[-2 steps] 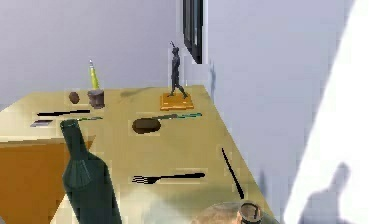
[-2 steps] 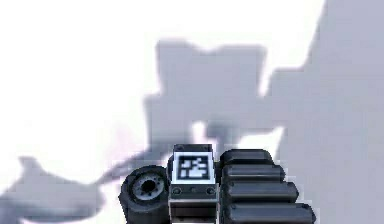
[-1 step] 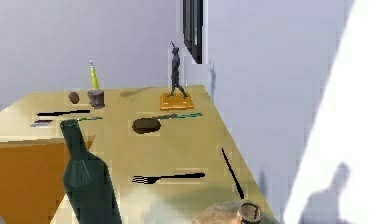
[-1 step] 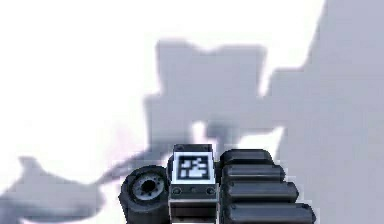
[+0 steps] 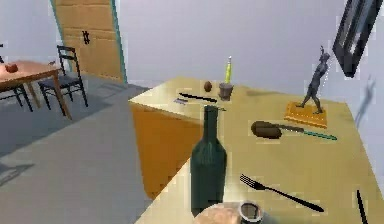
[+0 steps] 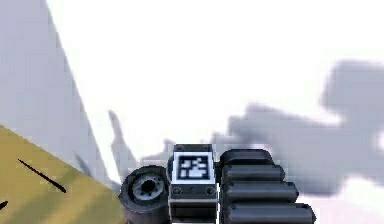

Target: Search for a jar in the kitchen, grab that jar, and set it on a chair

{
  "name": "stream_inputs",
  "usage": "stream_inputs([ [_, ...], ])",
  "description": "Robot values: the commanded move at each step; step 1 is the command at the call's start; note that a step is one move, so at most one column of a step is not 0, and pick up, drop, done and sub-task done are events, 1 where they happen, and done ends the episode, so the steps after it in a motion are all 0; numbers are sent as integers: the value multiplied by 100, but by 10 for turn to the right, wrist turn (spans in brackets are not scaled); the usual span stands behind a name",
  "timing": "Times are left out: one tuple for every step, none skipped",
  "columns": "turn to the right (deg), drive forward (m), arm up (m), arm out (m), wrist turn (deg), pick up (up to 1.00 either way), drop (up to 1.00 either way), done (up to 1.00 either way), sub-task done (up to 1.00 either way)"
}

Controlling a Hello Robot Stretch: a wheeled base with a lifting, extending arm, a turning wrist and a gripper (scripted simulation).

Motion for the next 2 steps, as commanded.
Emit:
stream_inputs([
  [-450, 0, 0, 0, 0, 0, 0, 0, 0],
  [-450, 0, 0, 0, 0, 0, 0, 0, 0],
])
